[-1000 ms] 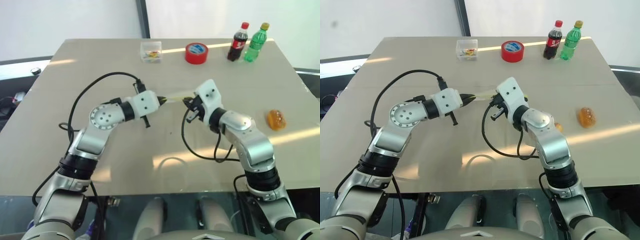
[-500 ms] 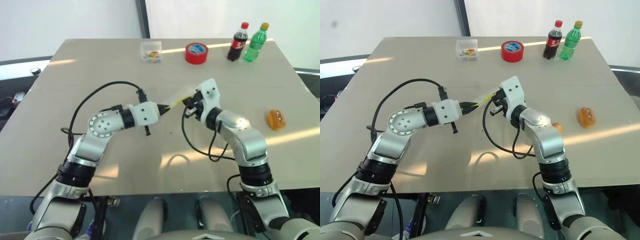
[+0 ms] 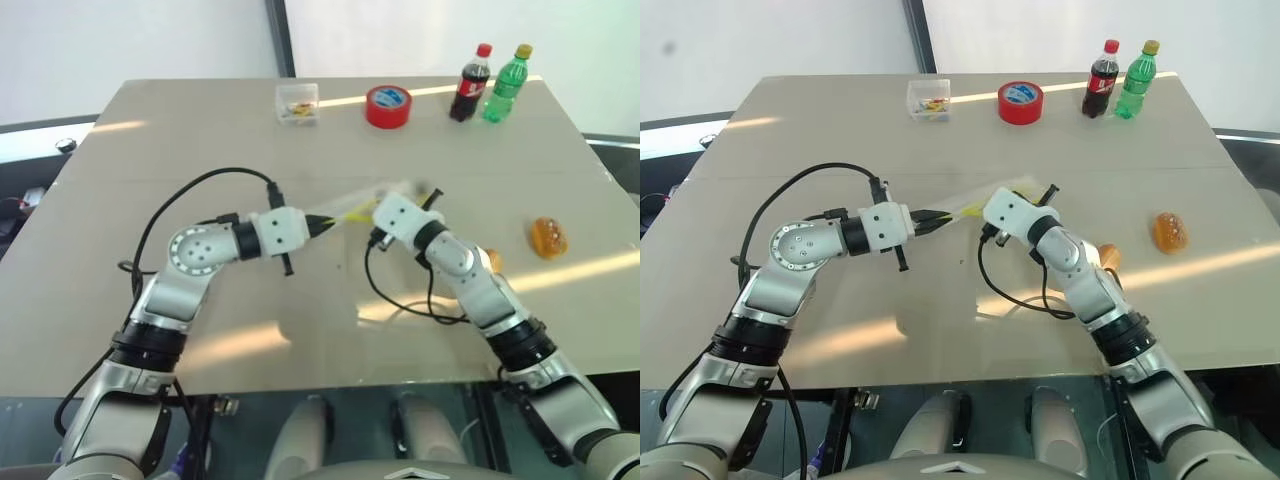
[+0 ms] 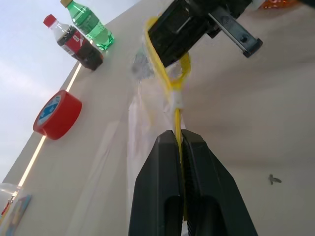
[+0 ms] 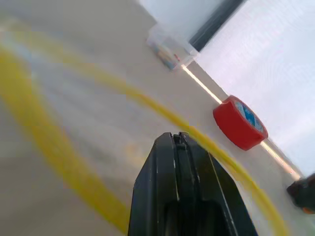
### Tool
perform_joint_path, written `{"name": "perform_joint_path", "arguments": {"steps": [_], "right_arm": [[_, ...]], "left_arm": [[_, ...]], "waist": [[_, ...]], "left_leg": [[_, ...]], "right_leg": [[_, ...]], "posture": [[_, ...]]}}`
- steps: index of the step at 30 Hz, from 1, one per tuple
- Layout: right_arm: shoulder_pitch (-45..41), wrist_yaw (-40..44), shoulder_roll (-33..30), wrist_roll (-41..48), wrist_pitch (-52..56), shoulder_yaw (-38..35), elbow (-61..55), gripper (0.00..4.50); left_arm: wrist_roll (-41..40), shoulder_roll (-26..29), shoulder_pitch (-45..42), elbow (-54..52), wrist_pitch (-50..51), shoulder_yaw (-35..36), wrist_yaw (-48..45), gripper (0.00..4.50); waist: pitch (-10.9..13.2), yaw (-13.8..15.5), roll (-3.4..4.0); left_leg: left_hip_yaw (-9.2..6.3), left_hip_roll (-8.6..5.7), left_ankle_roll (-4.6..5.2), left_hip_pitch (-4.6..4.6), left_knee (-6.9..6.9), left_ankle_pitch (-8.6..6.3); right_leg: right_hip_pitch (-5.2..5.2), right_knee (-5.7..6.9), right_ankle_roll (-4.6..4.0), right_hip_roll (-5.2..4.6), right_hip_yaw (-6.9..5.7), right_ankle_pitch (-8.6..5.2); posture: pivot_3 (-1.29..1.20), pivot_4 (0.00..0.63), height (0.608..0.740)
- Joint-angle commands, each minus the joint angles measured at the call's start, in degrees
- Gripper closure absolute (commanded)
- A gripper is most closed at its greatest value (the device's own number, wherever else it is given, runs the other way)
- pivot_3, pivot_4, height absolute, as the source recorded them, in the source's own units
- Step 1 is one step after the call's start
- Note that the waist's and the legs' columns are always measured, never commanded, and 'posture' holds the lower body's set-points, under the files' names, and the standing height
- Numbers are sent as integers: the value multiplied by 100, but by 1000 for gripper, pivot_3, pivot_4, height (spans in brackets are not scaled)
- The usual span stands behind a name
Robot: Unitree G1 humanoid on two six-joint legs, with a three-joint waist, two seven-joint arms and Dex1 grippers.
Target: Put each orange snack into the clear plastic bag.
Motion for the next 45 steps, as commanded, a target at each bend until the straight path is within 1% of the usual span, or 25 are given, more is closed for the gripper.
{"name": "perform_joint_path", "arguments": {"steps": [1,3,5,8,10,12,15,19,22,25,26,27,28,30,33,38,41,44,45], "right_arm": [[110,169,555,1161,678,-731,-553,4461],[116,218,713,1430,948,-898,-606,4461],[63,198,487,927,642,-581,-399,4461],[-127,-40,-139,-327,-90,200,118,4461],[-244,-198,-567,-1075,-499,620,354,4461],[-337,-308,-924,-1638,-803,911,490,4461],[-385,-334,-1226,-2141,-1054,1102,544,4461],[-342,-180,-1326,-2360,-1096,1080,491,4461],[-244,-35,-1371,-2475,-1089,1073,427,3671],[-197,32,-1395,-2550,-1125,1019,362,2260],[-187,49,-1409,-2561,-1141,992,349,1681],[-176,68,-1427,-2575,-1159,972,337,1340],[-165,78,-1445,-2590,-1175,957,329,826],[-131,110,-1483,-2621,-1197,928,286,31],[-61,72,-1511,-2651,-1180,818,126,31],[317,528,-1499,-2227,-773,401,-736,31],[606,894,-1508,-1947,-378,106,-1449,31],[956,1214,-1365,-1670,457,-272,-2350,31],[1041,1345,-1263,-1433,770,-418,-2652,31]], "left_arm": [[-99,16,-104,-61,-133,156,-38,4500],[-88,-11,-116,-69,-167,137,-42,4500],[-121,-46,-146,-87,-196,122,-73,4500],[-141,-84,-205,-62,-262,118,-115,4500],[-91,-54,-256,63,-414,127,-158,4500],[-20,-18,-316,231,-622,140,-188,4500],[24,-3,-384,413,-857,121,-209,4500],[76,-11,-389,539,-1046,91,-200,4500],[100,-67,-414,585,-1059,127,-105,4500],[110,-116,-455,624,-1035,137,-36,4500],[137,-130,-475,664,-1052,132,-6,4500],[159,-143,-490,694,-1062,127,18,4500],[179,-162,-510,724,-1065,122,46,4500],[192,-214,-547,751,-1035,120,105,4500],[241,-281,-603,804,-978,117,187,4500],[325,-404,-626,843,-700,124,405,4500],[389,-482,-642,867,-570,94,524,4500],[442,-548,-684,905,-432,52,609,4500],[466,-567,-701,925,-414,37,623,4500]], "waist": [[0,31,0],[1,49,1],[1,74,1],[1,54,2],[2,47,3],[1,45,2],[1,25,2],[1,37,2],[1,45,2],[1,52,2],[1,51,2],[1,50,2],[1,49,2],[1,50,2],[1,49,2],[1,53,1],[1,57,1],[1,64,1],[1,66,1]], "left_leg": [[-1,4,0,-1,0,0],[-1,3,1,-1,0,0],[-3,1,1,-1,2,0],[-5,-8,1,2,3,0],[-2,-11,0,4,2,0],[0,-11,-1,4,2,1],[4,-9,-1,4,0,1],[6,-8,-1,4,0,0],[5,-8,0,3,1,0],[3,-9,0,3,2,0],[3,-9,0,3,2,0],[3,-9,0,3,2,0],[3,-9,0,3,2,0],[3,-9,0,4,2,0],[3,-9,0,3,2,0],[2,-9,0,3,2,0],[2,-9,1,2,4,0],[-1,-9,1,2,5,0],[-4,-9,1,2,5,0]], "right_leg": [[0,-1,0,-1,0,0],[1,-2,0,-3,0,0],[3,-2,0,-6,-2,0],[4,-2,0,-6,-6,0],[4,-1,0,-5,-5,0],[2,0,0,-4,-4,0],[1,-2,0,-2,0,0],[2,-2,0,-2,2,0],[3,-2,0,-2,2,0],[4,-3,0,-2,0,0],[4,-3,0,-2,0,0],[3,-3,0,-2,0,0],[4,-2,0,-2,0,0],[3,-2,0,-2,1,0],[3,-2,0,-2,1,0],[4,-2,0,-2,1,0],[5,-2,0,-2,0,0],[6,-1,0,-2,-2,0],[7,-1,0,-2,-4,0]], "posture": [[0,150,740],[0,150,740],[0,150,740],[0,150,740],[0,150,740],[0,150,740],[0,150,740],[0,150,740],[0,150,740],[0,150,740],[0,150,740],[0,150,740],[0,150,740],[0,150,740],[0,150,740],[0,150,740],[0,150,740],[0,150,740],[0,150,740]]}}
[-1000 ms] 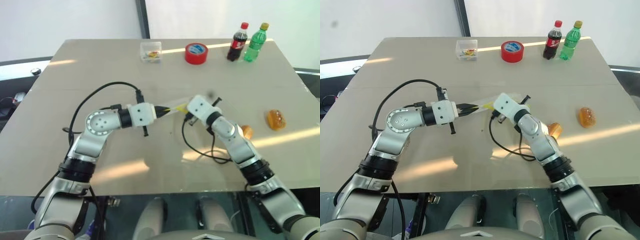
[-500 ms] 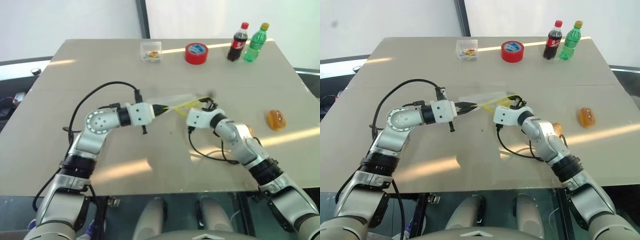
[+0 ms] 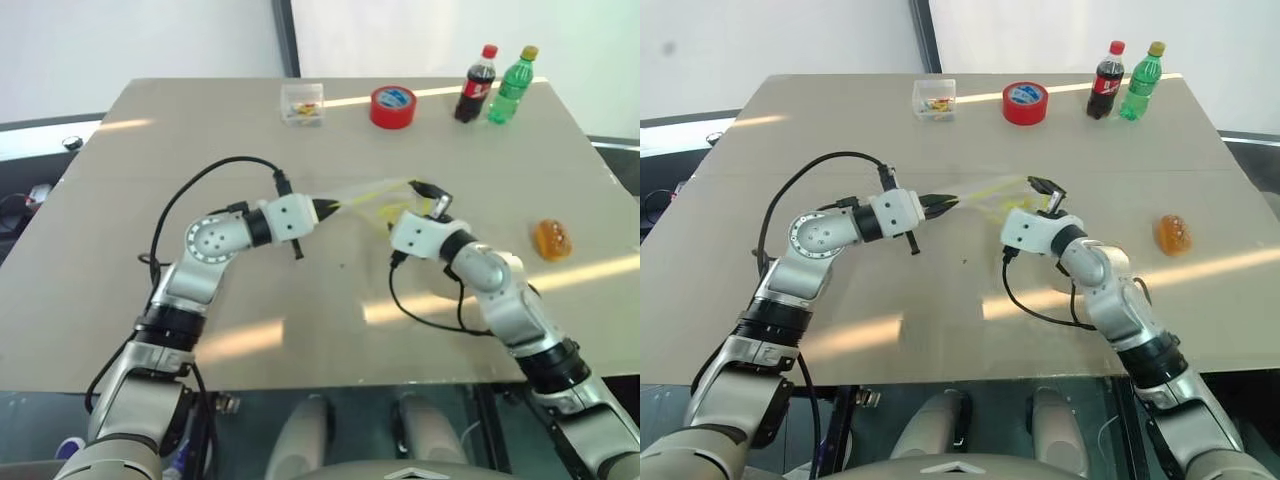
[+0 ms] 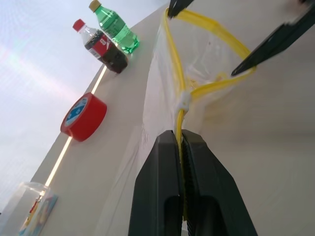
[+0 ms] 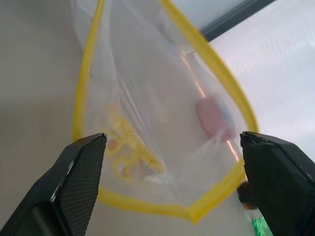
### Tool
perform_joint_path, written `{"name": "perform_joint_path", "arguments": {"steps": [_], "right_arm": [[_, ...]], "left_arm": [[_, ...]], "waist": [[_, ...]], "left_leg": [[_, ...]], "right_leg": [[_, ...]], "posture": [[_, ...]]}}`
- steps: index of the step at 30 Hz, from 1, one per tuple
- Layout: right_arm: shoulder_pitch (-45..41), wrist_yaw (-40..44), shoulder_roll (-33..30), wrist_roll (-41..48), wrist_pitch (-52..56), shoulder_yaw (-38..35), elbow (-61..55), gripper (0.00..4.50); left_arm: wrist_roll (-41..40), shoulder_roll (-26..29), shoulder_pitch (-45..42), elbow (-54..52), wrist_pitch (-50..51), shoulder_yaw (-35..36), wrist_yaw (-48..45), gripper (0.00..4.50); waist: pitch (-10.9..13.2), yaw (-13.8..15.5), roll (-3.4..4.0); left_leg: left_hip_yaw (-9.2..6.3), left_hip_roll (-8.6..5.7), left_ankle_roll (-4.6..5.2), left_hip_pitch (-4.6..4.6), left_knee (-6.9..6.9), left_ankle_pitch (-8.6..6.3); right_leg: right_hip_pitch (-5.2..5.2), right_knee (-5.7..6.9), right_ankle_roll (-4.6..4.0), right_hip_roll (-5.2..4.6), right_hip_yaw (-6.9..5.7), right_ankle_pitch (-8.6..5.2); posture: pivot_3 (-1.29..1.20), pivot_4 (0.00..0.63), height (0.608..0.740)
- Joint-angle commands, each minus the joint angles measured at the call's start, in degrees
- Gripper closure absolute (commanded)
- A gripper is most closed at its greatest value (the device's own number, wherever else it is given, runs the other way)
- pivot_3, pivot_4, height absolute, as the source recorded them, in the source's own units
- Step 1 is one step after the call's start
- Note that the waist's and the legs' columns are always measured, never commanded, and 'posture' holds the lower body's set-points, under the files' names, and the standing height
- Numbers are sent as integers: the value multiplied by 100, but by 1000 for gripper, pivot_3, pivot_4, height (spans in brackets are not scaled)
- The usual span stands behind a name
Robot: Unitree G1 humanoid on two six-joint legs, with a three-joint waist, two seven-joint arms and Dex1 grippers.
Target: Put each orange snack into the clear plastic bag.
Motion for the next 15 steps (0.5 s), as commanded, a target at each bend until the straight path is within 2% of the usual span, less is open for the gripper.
{"name": "perform_joint_path", "arguments": {"steps": [1,4,7,13,15], "right_arm": [[194,458,252,623,1107,-564,-1220,31],[387,775,532,1201,2376,-1005,-1982,31],[777,729,601,1331,3589,-1466,-2683,31],[1305,110,743,1192,5230,-2038,-3332,31],[1384,-185,1009,1189,5645,-2177,-3385,31]], "left_arm": [[41,-63,-157,2,89,61,129,4500],[52,-135,-211,40,116,36,128,4500],[95,-154,-275,139,74,37,118,4500],[76,-176,-328,225,85,40,58,4500],[78,-184,-327,233,85,32,47,4500]], "waist": [[0,-3,0],[0,-2,0],[0,16,0],[-1,34,0],[-1,20,-1]], "left_leg": [[-1,0,0,0,0,0],[-4,0,0,1,3,0],[-8,0,0,2,3,0],[-10,-4,0,2,4,0],[-10,-3,0,4,4,0]], "right_leg": [[0,0,0,0,-1,0],[6,1,0,0,-3,0],[8,1,0,0,-7,0],[11,0,0,-4,-9,0],[10,4,0,-2,-9,0]], "posture": [[0,150,740],[0,150,740],[0,150,740],[0,150,740],[0,150,740]]}}
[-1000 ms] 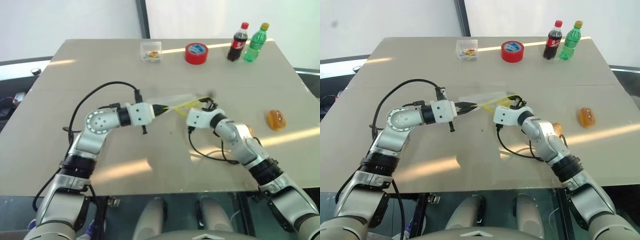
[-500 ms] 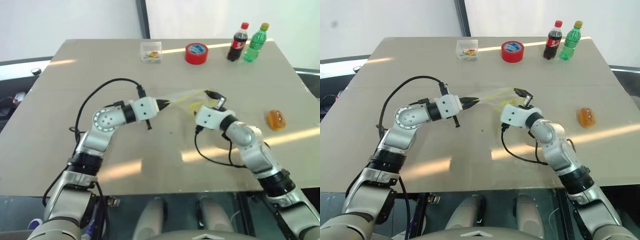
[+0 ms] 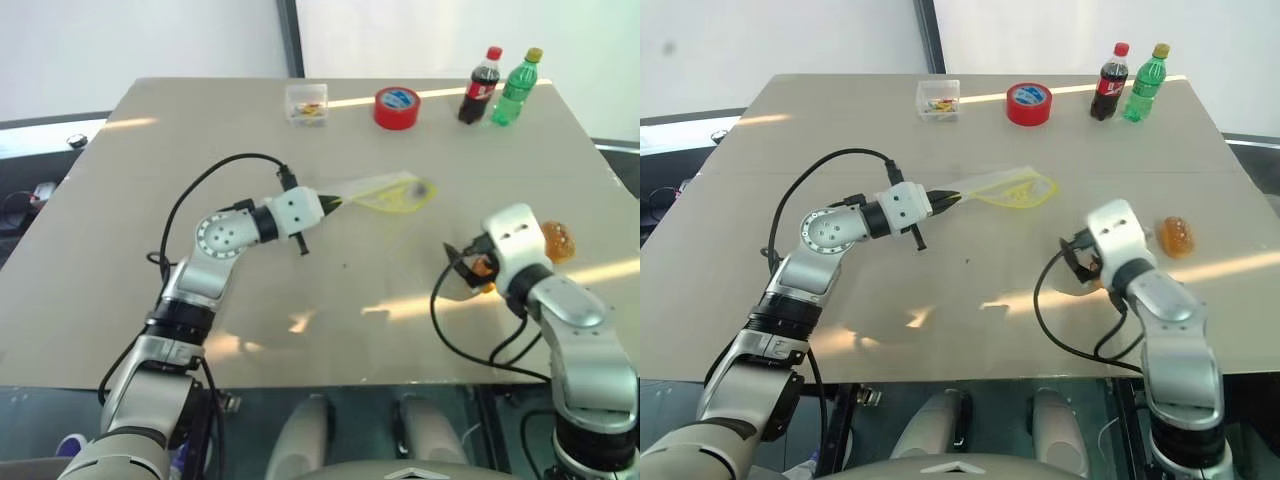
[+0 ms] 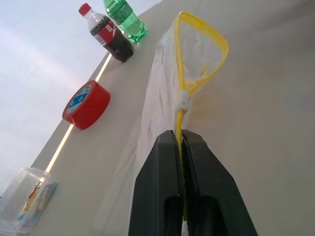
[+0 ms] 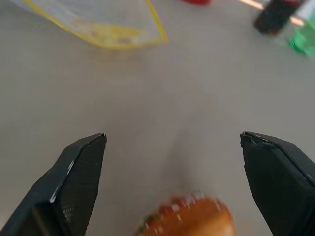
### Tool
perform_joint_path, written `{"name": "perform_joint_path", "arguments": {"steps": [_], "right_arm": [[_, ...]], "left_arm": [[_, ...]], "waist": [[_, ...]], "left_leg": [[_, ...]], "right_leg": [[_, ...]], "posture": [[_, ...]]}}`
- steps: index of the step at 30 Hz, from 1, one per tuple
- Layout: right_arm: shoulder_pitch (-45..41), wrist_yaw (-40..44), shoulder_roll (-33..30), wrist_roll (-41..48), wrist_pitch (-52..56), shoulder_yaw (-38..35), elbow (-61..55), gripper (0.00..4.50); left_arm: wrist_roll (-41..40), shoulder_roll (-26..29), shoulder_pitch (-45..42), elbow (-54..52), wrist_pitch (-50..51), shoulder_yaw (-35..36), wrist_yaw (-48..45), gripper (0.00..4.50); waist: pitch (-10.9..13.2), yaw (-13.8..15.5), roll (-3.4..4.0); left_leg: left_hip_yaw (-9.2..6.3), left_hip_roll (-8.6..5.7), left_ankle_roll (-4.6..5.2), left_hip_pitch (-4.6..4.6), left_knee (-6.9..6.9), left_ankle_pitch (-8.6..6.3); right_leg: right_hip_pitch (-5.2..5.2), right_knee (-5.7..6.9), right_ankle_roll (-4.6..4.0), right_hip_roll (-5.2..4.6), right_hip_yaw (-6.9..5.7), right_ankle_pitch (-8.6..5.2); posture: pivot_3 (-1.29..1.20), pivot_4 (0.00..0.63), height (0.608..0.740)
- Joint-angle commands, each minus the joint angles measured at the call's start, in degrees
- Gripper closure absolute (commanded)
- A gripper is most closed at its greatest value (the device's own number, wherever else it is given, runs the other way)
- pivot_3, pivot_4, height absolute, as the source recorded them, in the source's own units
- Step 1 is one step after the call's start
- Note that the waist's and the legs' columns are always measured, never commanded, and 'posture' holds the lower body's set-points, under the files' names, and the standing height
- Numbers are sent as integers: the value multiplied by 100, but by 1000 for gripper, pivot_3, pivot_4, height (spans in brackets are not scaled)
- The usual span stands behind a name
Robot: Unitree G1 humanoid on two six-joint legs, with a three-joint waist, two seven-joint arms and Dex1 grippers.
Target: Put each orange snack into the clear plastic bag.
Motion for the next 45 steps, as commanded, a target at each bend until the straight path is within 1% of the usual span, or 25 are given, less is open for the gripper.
{"name": "perform_joint_path", "arguments": {"steps": [1,5,11,13,16,18,19,20,21,24,25,26,28,32,34,39,45], "right_arm": [[47,-546,443,-23,725,-336,-337,31],[-48,-801,1081,228,1219,-588,-306,31],[-170,-1070,1588,560,1300,-966,-59,31],[-214,-1131,1629,651,1282,-1021,33,31],[-118,-1282,1510,702,1087,-858,278,31],[-23,-1345,1414,739,924,-702,414,600],[8,-1374,1400,772,864,-664,468,814],[31,-1433,1371,776,791,-619,536,1485],[37,-1477,1371,795,737,-613,586,1834],[-50,-1571,1399,900,605,-713,633,3167],[-66,-1587,1376,927,578,-723,629,3511],[-77,-1534,1323,996,576,-716,553,3653],[-131,-1247,1192,1284,493,-628,318,3653],[-559,-660,710,1846,376,-41,186,3653],[-734,-535,516,1984,210,139,347,3653],[-1024,-343,323,2365,-14,327,737,3653],[-1287,-105,18,2674,-275,578,1318,3653]], "left_arm": [[-32,3,-143,-63,-31,40,-15,4500],[-38,-5,-141,-60,-12,33,-40,4500],[-37,-7,-125,-83,0,41,-72,4500],[-31,-7,-121,-87,7,42,-73,4500],[-20,-15,-94,-116,10,39,-56,4500],[-21,-14,-84,-131,15,41,-55,4500],[-22,-13,-82,-134,18,42,-55,4500],[-22,-11,-81,-137,19,43,-56,4500],[-22,-11,-81,-138,19,44,-55,4500],[-29,-9,-77,-159,37,50,-55,4500],[-33,-8,-75,-167,45,53,-56,4500],[-50,-3,-59,-193,63,62,-63,4500],[-79,4,-18,-254,77,71,-80,4500],[-176,-20,86,-395,-69,44,-176,4500],[-183,-23,103,-408,-191,26,-217,4500],[-220,-15,165,-520,-421,28,-303,4500],[-390,204,563,-1020,-928,1,-649,4500]], "waist": [[0,-17,0],[-1,-31,0],[-1,-22,1],[-1,-24,1],[-1,-28,1],[-1,-29,1],[-1,-31,1],[-1,-31,1],[-1,-32,1],[-1,-41,1],[-1,-39,1],[-1,-38,1],[-1,-37,1],[-1,-64,2],[-1,-55,1],[-1,-21,1],[-1,-39,1]], "left_leg": [[0,1,0,1,0,0],[3,2,0,2,-1,0],[1,1,0,2,-1,0],[0,1,0,2,-1,0],[1,1,0,2,-1,0],[0,1,0,2,-2,0],[1,1,0,2,-2,0],[1,1,0,2,-2,0],[1,1,0,2,-2,0],[3,1,0,4,-2,0],[2,2,0,4,-2,0],[2,2,0,4,-2,0],[2,2,0,4,-2,0],[5,3,0,4,-2,0],[5,4,0,6,-2,0],[-1,3,0,0,-3,0],[0,4,1,-1,-5,0]], "right_leg": [[0,0,0,1,0,0],[0,2,0,2,3,0],[0,0,0,0,1,0],[0,-1,0,0,1,0],[0,-1,0,0,2,0],[0,-1,0,0,1,0],[-1,-1,0,0,1,0],[0,-1,0,0,1,0],[0,-1,0,0,2,0],[0,0,0,1,4,0],[0,0,0,1,3,0],[0,0,0,1,3,0],[0,-1,0,1,3,0],[0,-1,0,1,5,0],[0,0,0,3,5,0],[2,-7,0,-3,-1,0],[0,-10,0,-6,0,0]], "posture": [[0,150,740],[0,150,740],[0,150,740],[0,150,740],[0,150,740],[0,150,740],[0,150,740],[0,150,740],[0,150,740],[0,150,740],[0,150,740],[0,150,740],[0,150,740],[0,150,740],[0,150,740],[0,150,740],[0,150,740]]}}
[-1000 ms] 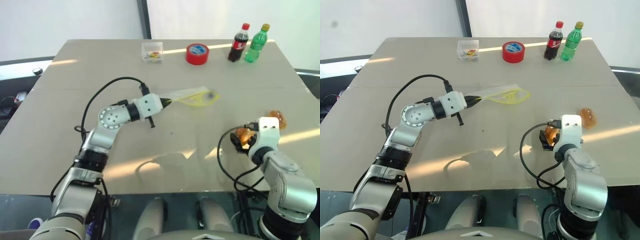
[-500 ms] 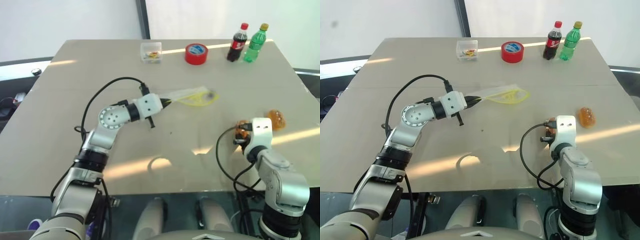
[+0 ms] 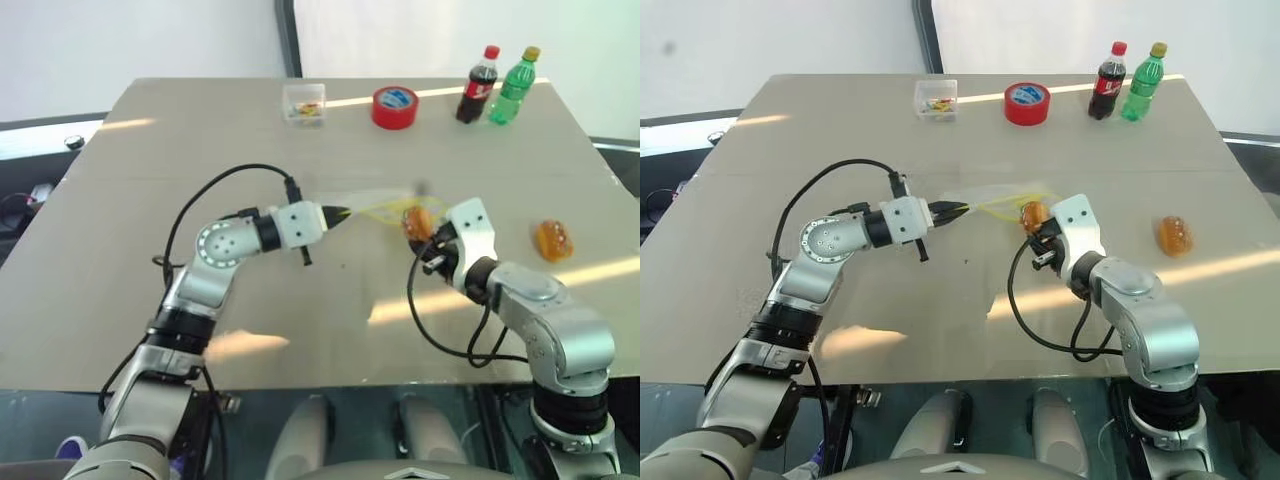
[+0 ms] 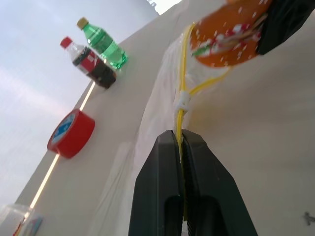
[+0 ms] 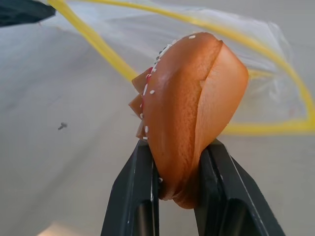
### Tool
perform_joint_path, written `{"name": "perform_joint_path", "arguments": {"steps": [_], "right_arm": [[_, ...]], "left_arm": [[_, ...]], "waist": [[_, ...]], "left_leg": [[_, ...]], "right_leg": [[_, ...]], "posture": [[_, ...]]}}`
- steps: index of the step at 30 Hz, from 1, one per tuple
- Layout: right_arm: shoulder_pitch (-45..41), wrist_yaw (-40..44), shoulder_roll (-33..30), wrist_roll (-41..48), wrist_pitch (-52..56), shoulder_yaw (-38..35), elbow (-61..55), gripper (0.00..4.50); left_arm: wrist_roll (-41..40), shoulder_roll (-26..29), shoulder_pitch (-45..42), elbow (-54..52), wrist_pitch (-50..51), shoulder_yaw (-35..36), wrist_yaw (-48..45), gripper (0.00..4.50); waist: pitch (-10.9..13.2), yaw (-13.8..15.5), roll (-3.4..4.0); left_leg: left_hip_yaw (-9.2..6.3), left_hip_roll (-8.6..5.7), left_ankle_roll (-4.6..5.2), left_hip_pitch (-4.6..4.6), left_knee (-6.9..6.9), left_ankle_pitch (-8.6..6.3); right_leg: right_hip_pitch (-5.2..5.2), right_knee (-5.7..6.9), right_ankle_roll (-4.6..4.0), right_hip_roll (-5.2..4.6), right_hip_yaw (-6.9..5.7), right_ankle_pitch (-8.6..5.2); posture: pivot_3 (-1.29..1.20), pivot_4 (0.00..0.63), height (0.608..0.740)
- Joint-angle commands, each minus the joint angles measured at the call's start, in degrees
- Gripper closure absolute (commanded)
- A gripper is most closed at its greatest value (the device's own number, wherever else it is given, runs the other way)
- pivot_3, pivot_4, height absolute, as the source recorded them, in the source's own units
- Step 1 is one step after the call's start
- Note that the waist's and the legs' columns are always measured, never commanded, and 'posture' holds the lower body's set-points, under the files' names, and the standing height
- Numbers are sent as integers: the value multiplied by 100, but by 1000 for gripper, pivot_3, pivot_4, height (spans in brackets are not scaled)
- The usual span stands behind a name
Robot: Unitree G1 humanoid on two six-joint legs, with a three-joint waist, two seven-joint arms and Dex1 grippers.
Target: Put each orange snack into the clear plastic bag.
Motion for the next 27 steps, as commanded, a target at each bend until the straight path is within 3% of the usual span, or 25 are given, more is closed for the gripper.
{"name": "perform_joint_path", "arguments": {"steps": [1,6,15,22,27], "right_arm": [[-230,166,-140,232,-268,65,134,3653],[-398,463,-402,494,-451,149,546,3653],[-679,734,-325,696,-1145,426,1566,3653],[-557,274,-463,527,-1337,225,1260,371],[41,589,-900,1429,-835,-788,-26,371]], "left_arm": [[-197,205,183,-436,-493,-12,-256,4500],[-199,396,358,-281,-1090,-119,-532,4500],[-150,347,403,-106,-1487,-250,-527,4500],[-52,185,435,-165,-616,-4,79,4500],[140,14,387,-245,124,49,592,4500]], "waist": [[0,-8,0],[0,1,0],[0,-6,0],[0,8,0],[0,35,0]], "left_leg": [[1,1,0,1,-1,0],[2,3,0,3,-1,0],[2,0,0,3,0,0],[0,0,0,2,1,0],[-4,1,1,-4,1,0]], "right_leg": [[0,1,0,1,1,0],[1,1,0,2,1,0],[1,2,0,2,1,0],[1,3,0,2,0,0],[1,-2,0,1,-3,0]], "posture": [[0,150,740],[0,150,740],[0,150,740],[0,150,740],[0,150,740]]}}
